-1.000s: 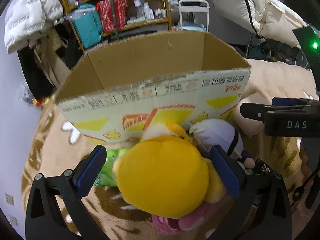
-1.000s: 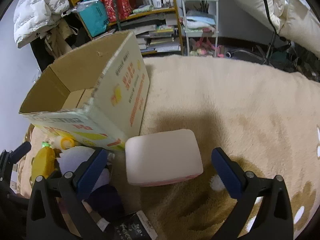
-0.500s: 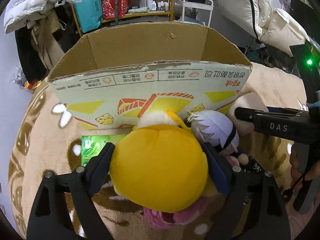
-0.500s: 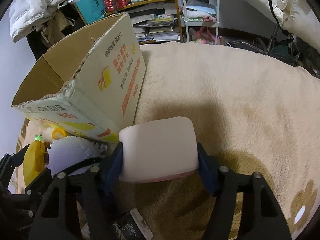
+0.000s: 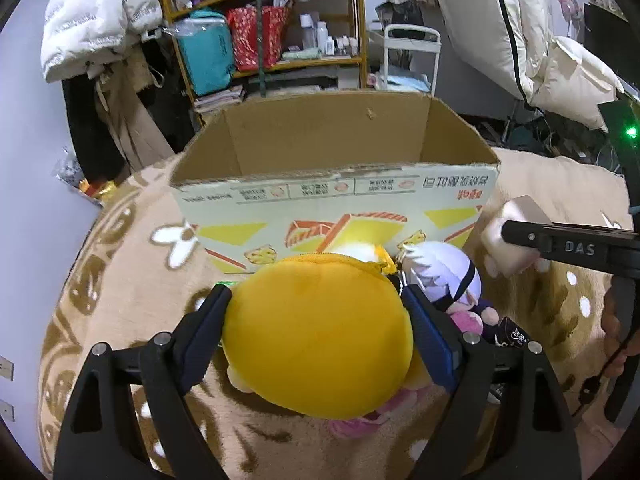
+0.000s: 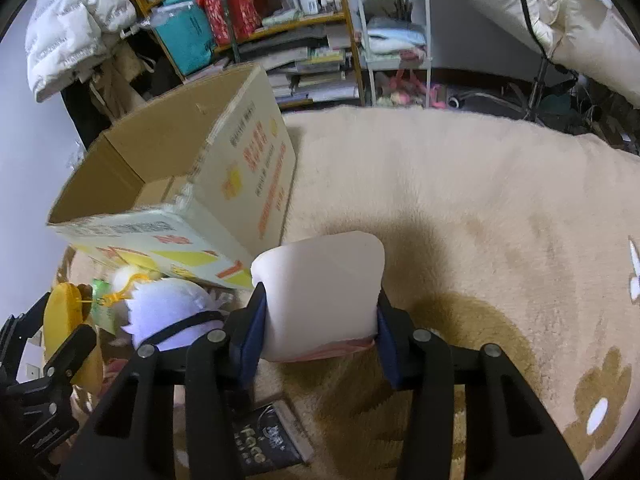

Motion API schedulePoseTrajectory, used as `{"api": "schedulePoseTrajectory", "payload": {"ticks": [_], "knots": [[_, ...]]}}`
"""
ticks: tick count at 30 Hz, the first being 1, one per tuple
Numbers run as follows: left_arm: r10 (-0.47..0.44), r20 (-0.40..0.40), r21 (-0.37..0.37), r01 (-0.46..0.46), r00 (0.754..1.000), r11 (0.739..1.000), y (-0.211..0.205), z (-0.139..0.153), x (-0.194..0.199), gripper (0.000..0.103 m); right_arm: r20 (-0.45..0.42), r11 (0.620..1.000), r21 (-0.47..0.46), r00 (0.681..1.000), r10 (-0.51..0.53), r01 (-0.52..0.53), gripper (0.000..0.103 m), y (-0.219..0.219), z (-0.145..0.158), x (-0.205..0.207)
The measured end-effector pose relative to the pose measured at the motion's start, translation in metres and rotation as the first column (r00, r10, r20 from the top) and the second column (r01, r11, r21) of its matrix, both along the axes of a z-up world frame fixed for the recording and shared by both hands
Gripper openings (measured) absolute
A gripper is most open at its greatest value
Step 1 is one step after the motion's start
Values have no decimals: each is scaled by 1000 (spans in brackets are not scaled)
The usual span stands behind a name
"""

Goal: Organize soft objects
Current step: 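Lift yellow plush with left gripper while right gripper carries pink cushion over box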

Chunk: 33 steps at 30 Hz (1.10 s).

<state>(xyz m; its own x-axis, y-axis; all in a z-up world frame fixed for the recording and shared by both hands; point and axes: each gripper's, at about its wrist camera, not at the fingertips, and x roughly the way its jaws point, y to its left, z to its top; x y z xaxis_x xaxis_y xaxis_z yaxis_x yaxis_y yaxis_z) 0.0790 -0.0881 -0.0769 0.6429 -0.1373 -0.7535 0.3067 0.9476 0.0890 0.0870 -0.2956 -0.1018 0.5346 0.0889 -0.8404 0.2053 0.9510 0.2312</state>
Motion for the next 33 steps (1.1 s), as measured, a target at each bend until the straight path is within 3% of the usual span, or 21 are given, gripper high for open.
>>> {"api": "schedulePoseTrajectory", "payload": {"ticks": [4,15,24,33], "knots": [[9,47,16,-10,999,1000,4,9,-9,85,56,1000,12,998,3,-3,50,5,17,-14],[46,166,26,-51,985,998,25,39,-27,85,202,995,-74,976,83,-69,50,37,66,-45],[80,201,1,-82,976,997,36,51,-28,85,256,990,-93,959,124,-103,50,58,77,-50],[101,287,-42,-93,953,995,41,72,-27,85,318,987,-115,937,142,-111,50,80,88,-46]]}}
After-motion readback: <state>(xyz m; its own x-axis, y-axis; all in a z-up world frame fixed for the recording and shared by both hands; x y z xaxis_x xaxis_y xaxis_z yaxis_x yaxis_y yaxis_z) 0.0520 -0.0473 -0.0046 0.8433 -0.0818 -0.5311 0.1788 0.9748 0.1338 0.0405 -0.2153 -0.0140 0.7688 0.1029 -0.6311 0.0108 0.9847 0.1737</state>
